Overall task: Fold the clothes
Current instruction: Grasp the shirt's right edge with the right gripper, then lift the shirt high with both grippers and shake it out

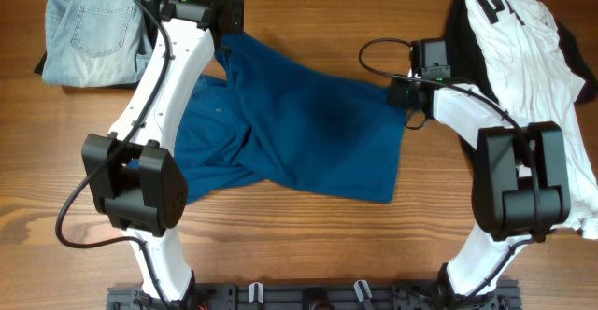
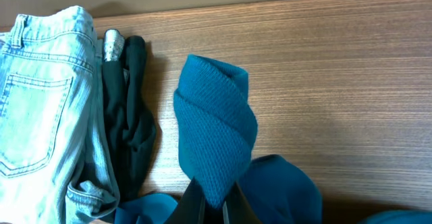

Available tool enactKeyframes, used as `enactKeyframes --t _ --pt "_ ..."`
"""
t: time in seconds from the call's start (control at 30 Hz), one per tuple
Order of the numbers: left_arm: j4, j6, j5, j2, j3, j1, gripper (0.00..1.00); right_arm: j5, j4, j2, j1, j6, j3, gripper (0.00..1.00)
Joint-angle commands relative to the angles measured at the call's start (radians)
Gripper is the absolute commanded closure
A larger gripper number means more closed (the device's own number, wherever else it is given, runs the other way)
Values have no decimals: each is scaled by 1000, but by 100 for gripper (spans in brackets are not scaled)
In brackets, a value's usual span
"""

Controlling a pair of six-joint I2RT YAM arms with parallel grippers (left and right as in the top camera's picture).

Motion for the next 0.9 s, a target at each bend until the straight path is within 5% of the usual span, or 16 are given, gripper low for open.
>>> enactKeyframes --t 0.0,0.03,0.13,0.43,0.63,0.87 --pt "-1 -10 5 -15 5 2 96 -56 -11 68 33 22 -19 69" --pt "-1 -10 6 -15 5 2 96 -58 -3 68 33 21 -19 81" --pt "1 -25 9 -15 5 2 96 -58 20 68 31 -2 -13 96" --pt "31 -24 -29 -113 40 4 96 -77 -216 -98 -29 -156 299 96" --pt "68 35 -73 -381 58 4 96 -151 -511 -308 -130 -270 696 96" --pt "116 36 -104 -659 58 4 96 -151 -661 -526 -211 -277 913 96"
